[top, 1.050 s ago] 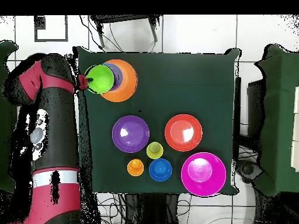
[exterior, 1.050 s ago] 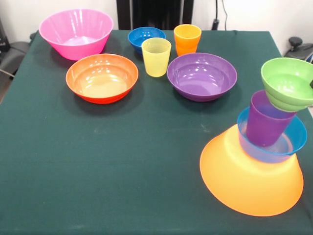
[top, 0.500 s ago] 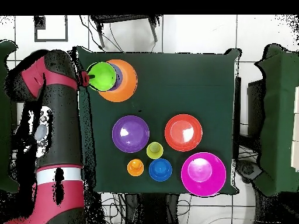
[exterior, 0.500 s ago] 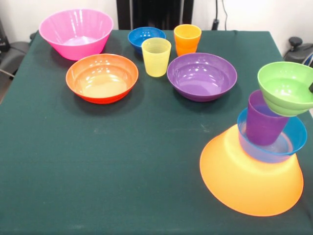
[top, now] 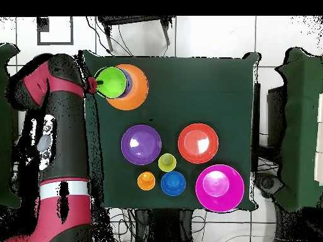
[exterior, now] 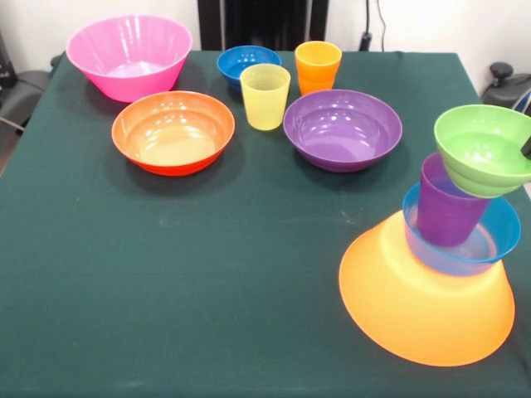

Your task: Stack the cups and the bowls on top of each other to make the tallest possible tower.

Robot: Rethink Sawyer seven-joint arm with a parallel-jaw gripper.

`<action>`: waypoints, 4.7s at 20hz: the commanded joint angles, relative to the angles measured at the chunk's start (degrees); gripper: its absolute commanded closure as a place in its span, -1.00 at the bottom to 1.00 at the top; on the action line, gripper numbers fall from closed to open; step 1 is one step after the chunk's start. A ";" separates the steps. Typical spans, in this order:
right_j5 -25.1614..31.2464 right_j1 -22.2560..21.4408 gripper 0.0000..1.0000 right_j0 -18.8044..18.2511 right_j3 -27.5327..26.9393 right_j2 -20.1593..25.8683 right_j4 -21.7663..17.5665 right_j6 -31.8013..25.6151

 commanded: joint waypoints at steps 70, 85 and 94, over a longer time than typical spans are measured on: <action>-2.69 -6.62 -1.00 -4.77 16.64 10.48 0.68 -13.73; -2.29 -10.84 -1.00 -8.18 20.85 15.33 -0.05 -15.83; 0.92 -15.99 -1.00 -13.16 25.96 20.71 1.13 -20.69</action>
